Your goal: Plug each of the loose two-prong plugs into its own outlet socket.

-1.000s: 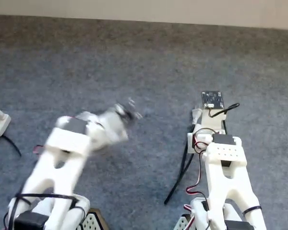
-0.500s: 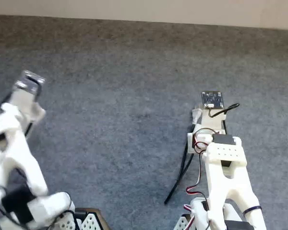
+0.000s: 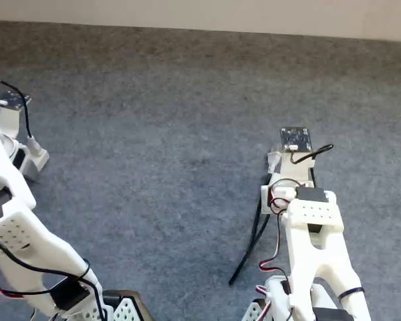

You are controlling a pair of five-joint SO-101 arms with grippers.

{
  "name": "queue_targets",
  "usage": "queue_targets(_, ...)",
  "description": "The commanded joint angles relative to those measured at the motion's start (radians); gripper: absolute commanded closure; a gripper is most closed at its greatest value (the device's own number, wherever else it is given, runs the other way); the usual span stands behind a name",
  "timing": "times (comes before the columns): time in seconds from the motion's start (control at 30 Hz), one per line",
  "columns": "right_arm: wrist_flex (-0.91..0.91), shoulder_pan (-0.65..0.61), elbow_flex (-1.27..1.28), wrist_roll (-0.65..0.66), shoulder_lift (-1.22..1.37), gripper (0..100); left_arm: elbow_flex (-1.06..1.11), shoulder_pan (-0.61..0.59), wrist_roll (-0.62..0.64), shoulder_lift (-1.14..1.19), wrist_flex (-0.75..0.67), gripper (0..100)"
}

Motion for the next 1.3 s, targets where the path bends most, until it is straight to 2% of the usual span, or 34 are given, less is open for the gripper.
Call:
queue_targets(0.0,-0.013,0.004,-0.002,-0.006,-0.018,68.9,-0.124,-0.008,0.006,-0.031,0.173,67)
queue_targets(0.23,-0.013,0.004,-0.002,-0.006,-0.018,68.9,-0.199,0.015,0.005,-0.154,0.451,68)
queue_targets(0.37,-0.007,0.013,-0.008,-0.006,-0.028,68.9,-0.134,0.019,0.009,-0.286,0.462,69)
queue_targets(0.43,-0.002,0.050,-0.012,-0.006,-0.028,68.9,-0.074,0.064,0.008,-0.380,0.462,69)
queue_targets(0.53,0.067,0.148,-0.096,-0.006,-0.028,68.9,0.036,0.203,0.011,-0.535,0.462,69)
queue_targets(0.67,0.182,0.297,-0.240,0.003,-0.028,68.9,0.125,0.496,0.141,-0.704,0.442,69)
queue_targets(0.77,0.185,0.438,-0.315,0.058,-0.028,68.9,0.162,0.733,0.250,-0.720,0.358,69)
queue_targets(0.9,0.183,0.607,-0.366,0.137,-0.028,68.9,0.196,0.963,0.328,-0.676,0.222,69)
queue_targets(1.0,0.156,0.690,-0.351,0.206,-0.027,68.9,0.196,1.082,0.348,-0.591,0.118,69)
queue_targets(1.1,0.001,0.805,-0.260,0.218,-0.025,68.9,0.174,1.156,0.348,-0.493,0.037,69)
queue_targets(1.27,-0.278,0.964,-0.025,0.230,-0.018,68.9,-0.007,1.218,0.342,-0.338,0.038,69)
